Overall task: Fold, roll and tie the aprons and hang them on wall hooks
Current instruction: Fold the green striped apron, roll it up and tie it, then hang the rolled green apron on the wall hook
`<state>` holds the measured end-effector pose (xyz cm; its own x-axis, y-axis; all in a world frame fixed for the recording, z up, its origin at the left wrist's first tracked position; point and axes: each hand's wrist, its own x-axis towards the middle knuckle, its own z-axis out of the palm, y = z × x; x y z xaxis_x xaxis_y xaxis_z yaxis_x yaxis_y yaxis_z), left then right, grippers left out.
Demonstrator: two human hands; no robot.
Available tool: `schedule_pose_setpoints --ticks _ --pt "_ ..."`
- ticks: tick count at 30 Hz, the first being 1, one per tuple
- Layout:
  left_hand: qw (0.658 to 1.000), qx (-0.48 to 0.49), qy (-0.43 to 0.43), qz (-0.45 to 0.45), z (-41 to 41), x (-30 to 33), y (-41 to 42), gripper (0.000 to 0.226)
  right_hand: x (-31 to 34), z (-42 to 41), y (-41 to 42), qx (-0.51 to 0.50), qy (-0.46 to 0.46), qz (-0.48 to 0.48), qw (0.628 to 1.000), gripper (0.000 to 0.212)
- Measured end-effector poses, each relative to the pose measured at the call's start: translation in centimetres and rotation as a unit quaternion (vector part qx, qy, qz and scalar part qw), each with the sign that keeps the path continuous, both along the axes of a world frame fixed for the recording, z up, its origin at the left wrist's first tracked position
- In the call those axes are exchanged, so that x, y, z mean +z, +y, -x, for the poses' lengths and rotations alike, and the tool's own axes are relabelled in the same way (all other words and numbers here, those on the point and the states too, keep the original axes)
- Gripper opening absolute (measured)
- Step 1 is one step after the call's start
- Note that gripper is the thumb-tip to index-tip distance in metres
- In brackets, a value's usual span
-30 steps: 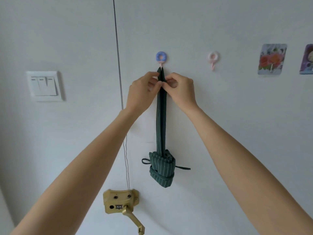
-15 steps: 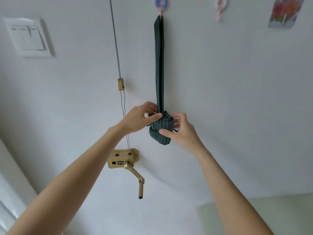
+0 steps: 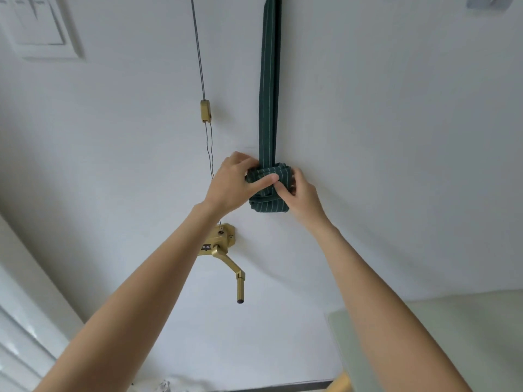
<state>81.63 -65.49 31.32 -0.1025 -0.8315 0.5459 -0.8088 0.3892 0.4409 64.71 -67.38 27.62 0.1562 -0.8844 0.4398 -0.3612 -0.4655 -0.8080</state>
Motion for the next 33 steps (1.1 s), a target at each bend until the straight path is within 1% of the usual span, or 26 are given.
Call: schedule_pose_setpoints --ticks 2,5,7,10,14,17,20,22,24,26,28,31,33 --pt "1.0 0.011 -0.012 0.017 0.0 -0.1 0.0 0.053 -0.5 0.0 0.5 -0.021 0.019 0.043 0.999 0.043" --pt "0.999 0.005 0.029 0.015 -0.3 0.4 -0.4 0.042 -2.1 0.3 0.7 -0.029 0.008 0.073 0.997 0.049" --pt "0.998 -0.013 0.067 0.001 -0.5 0.6 -0.8 0.041 -2.9 0.4 0.5 -0.038 0.002 0.08 0.996 0.047" --pt "0.995 -0.015 0.103 0.002 -0.4 0.1 -1.1 0.041 -3.1 0.4 0.1 -0.056 -0.001 0.079 0.995 0.037" --pt "0.99 -0.019 0.138 0.025 -0.2 -0.9 -1.2 0.042 -3.2 0.4 -0.2 -0.103 0.04 0.098 0.989 0.029" --pt "0.989 -0.02 0.143 0.043 -0.1 -1.5 -1.1 0.044 -3.3 0.4 0.3 -0.157 0.073 0.125 0.977 0.03" --pt "0.988 -0.026 0.144 0.057 0.0 -1.7 -0.8 0.047 -2.8 0.4 1.0 -0.188 0.112 0.151 0.964 0.035" --pt "0.983 -0.03 0.162 0.077 0.2 -2.1 0.0 0.049 -2.4 0.7 1.9 -0.197 0.099 0.158 0.963 0.041" --pt "0.977 -0.017 0.168 0.132 0.5 -2.6 1.2 0.044 -2.0 1.0 3.0 -0.207 0.079 0.18 0.958 0.04" --pt "0.966 -0.028 0.179 0.182 1.3 -3.0 2.8 0.031 -1.7 1.5 4.4 -0.233 0.095 0.222 0.942 0.034" --pt "0.958 -0.067 0.198 0.199 2.4 -3.6 4.3 0.02 -1.4 2.2 6.1 -0.256 0.148 0.272 0.916 0.028" --pt "0.951 -0.168 0.193 0.172 4.7 -5.3 6.5 0.016 -2.1 4.0 9.4 -0.281 0.212 0.33 0.876 0.019" --pt "0.952 -0.226 0.159 0.13 6.5 -7.2 7.9 0.017 -3.6 5.7 12.3 -0.294 0.243 0.341 0.859 0.017"
